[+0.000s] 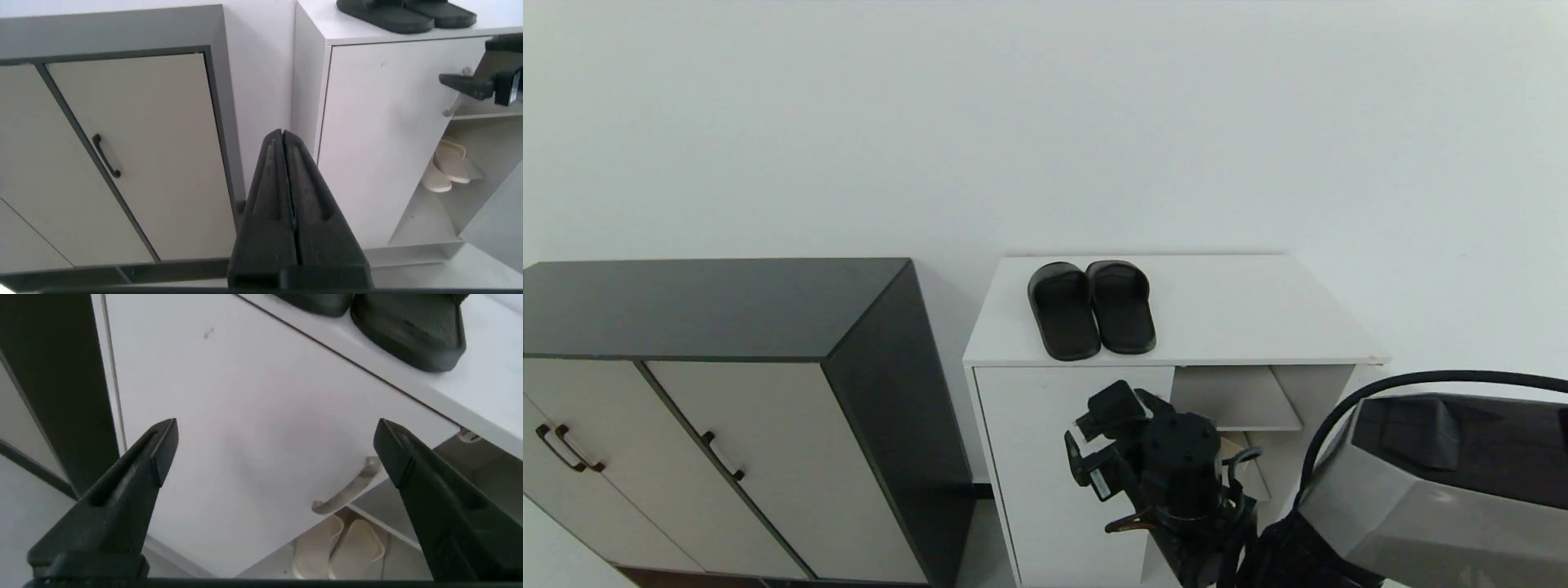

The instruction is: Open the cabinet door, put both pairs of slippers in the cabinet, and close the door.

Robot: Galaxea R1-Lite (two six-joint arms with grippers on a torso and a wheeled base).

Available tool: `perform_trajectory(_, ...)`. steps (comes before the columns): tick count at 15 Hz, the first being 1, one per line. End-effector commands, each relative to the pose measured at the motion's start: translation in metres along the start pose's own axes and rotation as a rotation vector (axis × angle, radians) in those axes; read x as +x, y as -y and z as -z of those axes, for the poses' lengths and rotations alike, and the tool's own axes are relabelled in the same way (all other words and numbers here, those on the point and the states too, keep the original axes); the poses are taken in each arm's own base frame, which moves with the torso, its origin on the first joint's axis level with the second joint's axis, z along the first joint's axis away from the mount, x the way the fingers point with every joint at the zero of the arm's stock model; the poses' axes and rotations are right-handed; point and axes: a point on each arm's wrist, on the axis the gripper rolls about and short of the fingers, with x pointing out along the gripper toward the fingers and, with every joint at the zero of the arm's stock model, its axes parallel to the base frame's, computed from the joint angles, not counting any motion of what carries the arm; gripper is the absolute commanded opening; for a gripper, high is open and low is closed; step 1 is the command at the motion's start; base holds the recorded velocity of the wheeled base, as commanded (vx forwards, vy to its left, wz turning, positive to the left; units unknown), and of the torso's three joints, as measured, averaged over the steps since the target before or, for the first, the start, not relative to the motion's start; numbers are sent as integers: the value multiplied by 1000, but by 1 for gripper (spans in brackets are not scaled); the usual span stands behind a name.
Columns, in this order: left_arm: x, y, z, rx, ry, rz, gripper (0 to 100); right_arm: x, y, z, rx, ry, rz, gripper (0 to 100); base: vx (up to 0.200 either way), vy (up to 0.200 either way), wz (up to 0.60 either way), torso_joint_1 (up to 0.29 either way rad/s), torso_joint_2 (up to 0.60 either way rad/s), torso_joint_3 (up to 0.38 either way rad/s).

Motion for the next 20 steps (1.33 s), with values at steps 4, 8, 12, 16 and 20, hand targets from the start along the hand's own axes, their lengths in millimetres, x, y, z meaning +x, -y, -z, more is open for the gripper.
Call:
perform_trajectory(4,0,0,0,-12,1,4,0,-6,24,-109,296,-22,-3,100,0,0,0,0,0,0)
perform_trajectory(8,0,0,0,-12,-1,5,0,3,33,-135,456,-155,136,100,0,0,0,0,0,0)
perform_trajectory(12,0,0,0,-12,-1,5,0,13,30,-123,442,-163,148,100,0,0,0,0,0,0)
perform_trajectory(16,0,0,0,-12,-1,4,0,23,28,-113,420,-162,157,100,200,0,0,2,-3,7)
perform_trajectory(20,0,0,0,-12,1,4,0,24,29,-107,407,-144,161,100,200,0,0,12,6,0)
